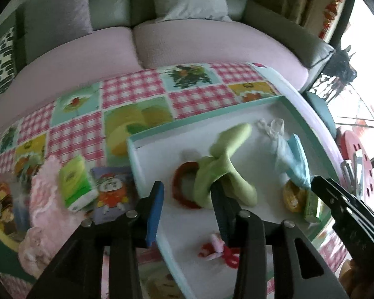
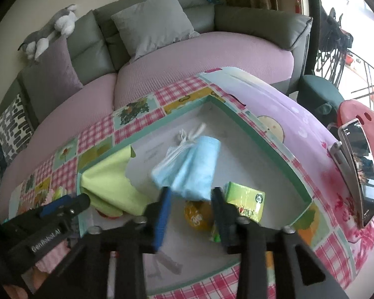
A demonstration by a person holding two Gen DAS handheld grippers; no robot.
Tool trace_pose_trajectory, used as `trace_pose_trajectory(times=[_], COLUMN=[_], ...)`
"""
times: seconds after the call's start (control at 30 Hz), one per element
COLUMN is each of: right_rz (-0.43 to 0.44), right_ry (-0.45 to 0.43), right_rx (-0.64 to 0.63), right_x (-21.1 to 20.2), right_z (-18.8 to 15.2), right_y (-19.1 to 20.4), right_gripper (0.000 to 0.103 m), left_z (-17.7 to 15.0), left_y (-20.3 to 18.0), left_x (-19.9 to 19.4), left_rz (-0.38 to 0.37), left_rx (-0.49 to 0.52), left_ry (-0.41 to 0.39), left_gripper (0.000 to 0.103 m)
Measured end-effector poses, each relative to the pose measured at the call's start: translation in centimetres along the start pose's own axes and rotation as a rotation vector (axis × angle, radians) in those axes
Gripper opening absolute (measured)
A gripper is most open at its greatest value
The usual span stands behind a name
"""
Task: Organize soft objects
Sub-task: 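Release green cloth into tray with left tool while right tool releases blue mask, then move both tools back from the tray to the pile of soft items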
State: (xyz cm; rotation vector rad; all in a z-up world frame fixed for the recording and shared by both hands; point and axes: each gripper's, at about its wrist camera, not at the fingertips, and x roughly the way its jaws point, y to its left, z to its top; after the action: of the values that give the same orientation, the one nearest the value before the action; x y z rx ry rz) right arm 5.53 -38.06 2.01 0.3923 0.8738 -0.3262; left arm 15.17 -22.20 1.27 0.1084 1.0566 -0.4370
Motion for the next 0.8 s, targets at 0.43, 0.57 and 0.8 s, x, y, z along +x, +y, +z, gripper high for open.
trace_pose_trajectory(times=[0.43, 0.57, 0.8], right_rz=[-0.007, -0.007, -0.017], right_ry=[0.049, 0.066, 0.07], right_rx=[-0.053, -0.066, -0.084], right_x=[0.1, 0.4, 0.3], right_z=[-1.1, -1.3, -1.8], right_y=[1.5, 1.8, 2.3], right_gripper=[0.082, 0.087, 0.103], left_z=[-1.2, -1.9, -3.0], left_y=[4.5, 6.2, 8.4], left_x=[-1.2, -0.9, -0.9], left_rz=[0.168, 0.209, 0.225], left_rx=[-0.138, -0.19, -0.273], left_ry=[0.01, 0.033, 0.05], left_gripper=[0.084, 0.085, 0.092])
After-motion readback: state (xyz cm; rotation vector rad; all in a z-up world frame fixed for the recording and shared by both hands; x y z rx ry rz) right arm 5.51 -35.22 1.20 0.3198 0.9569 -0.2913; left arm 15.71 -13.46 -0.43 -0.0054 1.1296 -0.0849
